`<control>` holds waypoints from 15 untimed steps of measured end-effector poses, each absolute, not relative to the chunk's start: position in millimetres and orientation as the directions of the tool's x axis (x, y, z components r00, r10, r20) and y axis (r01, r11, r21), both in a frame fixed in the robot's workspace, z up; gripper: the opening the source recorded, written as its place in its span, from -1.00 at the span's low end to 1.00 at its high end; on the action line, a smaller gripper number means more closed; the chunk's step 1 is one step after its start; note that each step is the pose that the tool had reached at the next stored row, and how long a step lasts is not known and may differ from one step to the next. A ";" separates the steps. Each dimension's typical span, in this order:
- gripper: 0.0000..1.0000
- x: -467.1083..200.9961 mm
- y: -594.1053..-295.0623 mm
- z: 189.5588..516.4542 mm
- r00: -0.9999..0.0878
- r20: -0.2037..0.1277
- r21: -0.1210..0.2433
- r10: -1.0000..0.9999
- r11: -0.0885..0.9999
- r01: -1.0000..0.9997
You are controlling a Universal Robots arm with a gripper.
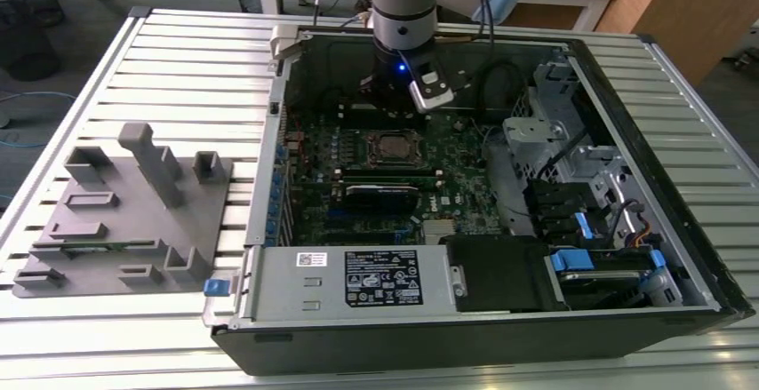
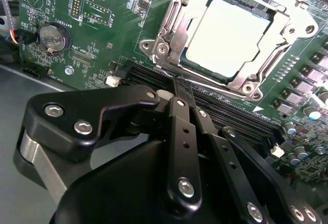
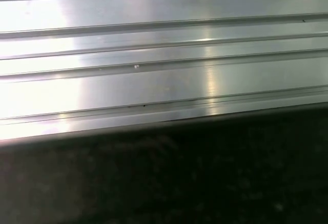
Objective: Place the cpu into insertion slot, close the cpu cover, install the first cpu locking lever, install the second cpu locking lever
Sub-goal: 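Install the first cpu locking lever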
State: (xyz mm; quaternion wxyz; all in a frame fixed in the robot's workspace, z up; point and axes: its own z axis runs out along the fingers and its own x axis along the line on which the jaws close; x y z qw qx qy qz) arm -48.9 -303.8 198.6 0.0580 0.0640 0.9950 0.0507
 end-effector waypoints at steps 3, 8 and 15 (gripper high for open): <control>-0.79 -48.7 -304.0 198.5 -0.985 -0.109 0.108 0.135 0.987 0.123; -0.79 -48.7 -304.6 198.0 -0.985 -0.109 0.107 0.135 0.987 0.123; -0.79 -48.7 -305.1 196.1 -0.985 -0.109 0.107 0.135 0.987 0.123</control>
